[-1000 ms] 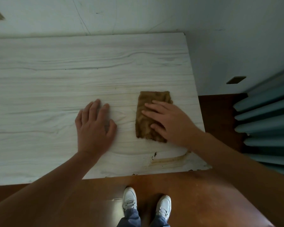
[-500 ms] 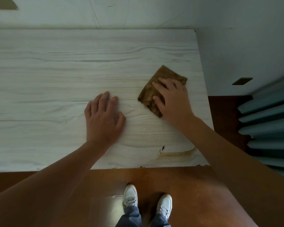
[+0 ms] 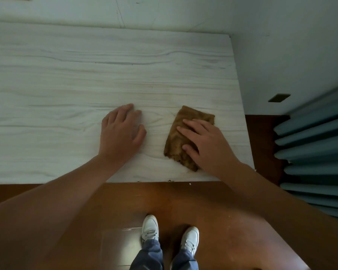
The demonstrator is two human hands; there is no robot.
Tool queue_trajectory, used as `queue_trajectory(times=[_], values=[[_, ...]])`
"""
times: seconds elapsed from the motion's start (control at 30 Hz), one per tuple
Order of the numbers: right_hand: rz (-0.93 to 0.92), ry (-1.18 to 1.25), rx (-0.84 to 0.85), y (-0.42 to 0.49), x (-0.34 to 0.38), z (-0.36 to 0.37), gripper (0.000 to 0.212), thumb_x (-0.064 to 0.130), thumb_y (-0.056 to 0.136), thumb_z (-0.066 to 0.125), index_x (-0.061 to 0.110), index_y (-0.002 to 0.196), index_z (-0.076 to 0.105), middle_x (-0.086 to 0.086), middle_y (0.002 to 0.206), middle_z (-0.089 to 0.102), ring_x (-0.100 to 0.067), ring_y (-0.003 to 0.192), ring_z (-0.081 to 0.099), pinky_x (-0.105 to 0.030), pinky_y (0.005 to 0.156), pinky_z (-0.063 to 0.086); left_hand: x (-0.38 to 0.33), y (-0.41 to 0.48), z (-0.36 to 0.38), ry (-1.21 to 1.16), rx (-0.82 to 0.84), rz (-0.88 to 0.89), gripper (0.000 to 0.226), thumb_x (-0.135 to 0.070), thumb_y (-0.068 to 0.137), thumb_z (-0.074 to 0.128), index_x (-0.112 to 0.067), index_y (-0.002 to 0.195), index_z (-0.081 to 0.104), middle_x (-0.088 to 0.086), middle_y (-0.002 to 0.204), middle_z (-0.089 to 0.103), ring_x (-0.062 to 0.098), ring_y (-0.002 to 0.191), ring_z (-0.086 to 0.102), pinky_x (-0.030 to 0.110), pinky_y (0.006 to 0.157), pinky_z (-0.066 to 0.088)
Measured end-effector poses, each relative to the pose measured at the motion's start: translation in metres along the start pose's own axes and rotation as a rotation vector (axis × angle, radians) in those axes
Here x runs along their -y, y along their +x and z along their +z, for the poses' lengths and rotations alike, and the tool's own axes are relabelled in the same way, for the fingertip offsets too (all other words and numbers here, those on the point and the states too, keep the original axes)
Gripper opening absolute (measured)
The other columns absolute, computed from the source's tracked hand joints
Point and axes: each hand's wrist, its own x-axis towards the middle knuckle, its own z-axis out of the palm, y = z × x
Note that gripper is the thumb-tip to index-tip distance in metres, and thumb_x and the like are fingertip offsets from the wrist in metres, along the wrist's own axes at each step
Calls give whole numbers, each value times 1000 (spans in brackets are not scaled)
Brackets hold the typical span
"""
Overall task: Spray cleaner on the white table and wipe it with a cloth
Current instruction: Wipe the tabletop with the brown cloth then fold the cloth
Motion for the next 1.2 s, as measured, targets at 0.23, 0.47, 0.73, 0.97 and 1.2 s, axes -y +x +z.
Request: queue_trajectory(times=[0.23, 0.47, 0.73, 0.97, 1.2], values=[[186, 11, -64, 67, 1, 3, 53, 48, 98, 44, 26, 147, 46, 0, 154, 42, -26, 140, 35, -47, 114, 30, 65, -37, -20, 187, 89, 44, 63, -48, 97, 34, -17, 150, 50, 13, 161, 42, 33, 150, 36, 52, 123, 26], [451, 4, -126, 188, 32, 6, 50, 43, 100, 45, 28, 148, 42, 0, 157, 36, -29, 142, 28, -49, 111, 24, 68, -38, -16, 178, 102, 47, 63, -49, 101, 30, -20, 155, 41, 9, 165, 34, 27, 156, 26, 49, 127, 20], [-5, -9, -44, 112, 77, 23, 52, 42, 94, 40, 26, 141, 53, -1, 149, 49, -29, 132, 44, -44, 108, 34, 70, -37, -16, 167, 98, 58, 63, -48, 99, 36, -20, 155, 43, 10, 164, 36, 29, 154, 29, 50, 126, 22], [114, -60, -23, 79, -6, -2, 57, 50, 95, 34, 27, 147, 46, -1, 153, 43, -30, 136, 41, -48, 109, 35, 69, -36, -17, 178, 103, 56, 63, -47, 98, 35, -18, 153, 45, 10, 164, 37, 30, 154, 31, 51, 125, 23], [487, 3, -170, 132, 10, 7, 48, 36, 96, 51, 23, 142, 52, -6, 150, 46, -35, 132, 38, -50, 107, 32, 71, -37, -16, 182, 85, 59, 63, -47, 98, 37, -19, 153, 46, 10, 164, 37, 30, 153, 31, 51, 125, 22]])
